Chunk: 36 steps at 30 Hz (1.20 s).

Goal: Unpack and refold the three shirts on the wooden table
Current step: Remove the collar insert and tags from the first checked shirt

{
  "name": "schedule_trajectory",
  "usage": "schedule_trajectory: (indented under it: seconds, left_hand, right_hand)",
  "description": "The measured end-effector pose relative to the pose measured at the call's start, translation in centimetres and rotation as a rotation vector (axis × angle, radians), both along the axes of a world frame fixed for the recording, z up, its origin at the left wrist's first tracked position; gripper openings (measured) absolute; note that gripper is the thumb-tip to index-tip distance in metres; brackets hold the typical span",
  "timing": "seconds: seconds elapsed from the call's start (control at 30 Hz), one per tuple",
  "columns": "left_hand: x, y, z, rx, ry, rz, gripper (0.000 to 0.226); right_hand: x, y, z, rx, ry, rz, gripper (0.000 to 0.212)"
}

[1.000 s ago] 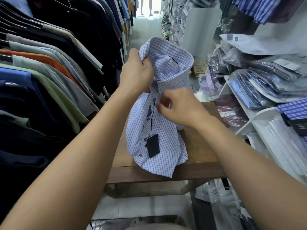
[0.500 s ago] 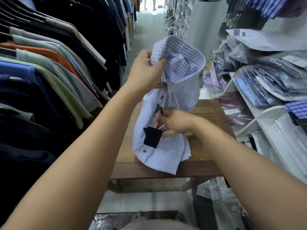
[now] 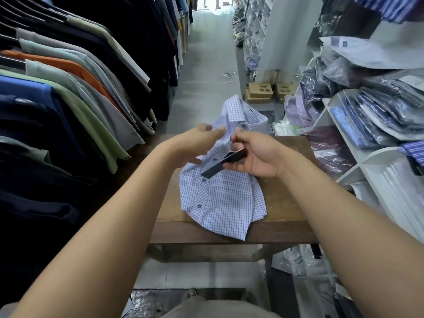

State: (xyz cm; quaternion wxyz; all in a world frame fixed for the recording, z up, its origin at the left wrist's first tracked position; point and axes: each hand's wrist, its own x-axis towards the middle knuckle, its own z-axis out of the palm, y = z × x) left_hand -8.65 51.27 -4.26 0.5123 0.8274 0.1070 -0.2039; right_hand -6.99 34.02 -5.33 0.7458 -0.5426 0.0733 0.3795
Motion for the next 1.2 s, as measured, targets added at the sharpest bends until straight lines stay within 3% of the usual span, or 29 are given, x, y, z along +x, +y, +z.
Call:
schedule_trajectory:
  seconds: [0.13,0.27,0.53,0.7,1.0,1.2]
  left_hand:
    - [-1.3,-0.7,-0.8,-0.255,0.163,-0.116,0.047]
    - [-2.1,-0.7,-1.1,-0.398,0.182,-0.138,0.033]
    - [-1.6,-0.1,-2.6,-0.269,-0.002,-0.026,0.028]
    - [-1.4,-0.1,-3.3,-0.353,-0.085,0.127,0.024]
    - [-2.6,-0.3,-3.5,-0.57,-0.046,0.212,0.026]
    - [-2.7,-0.5,-3.7,-0.325,-0.259,0.254,0.018]
  right_hand:
    - [0.6,-0.1,0.2,0.025,-0.012,-0.139,0.027]
    - [0.7,-0.5,-0.8,-0.046,-0.054,-0.099,0.016]
    - [0.4,-0.4,-2.0,-0.095,-0.12,-0.102,0.015]
    - [-0.1,-1.1,-2.8,-0.07,-0.139,-0.021,0.028]
    - [-1.0,-1.8,-3.6,-0.039,-0.214,-0.054,0.027]
    - [-1.2,-1.7,-4.0,-0.09,-0.227,-0.119,0.019]
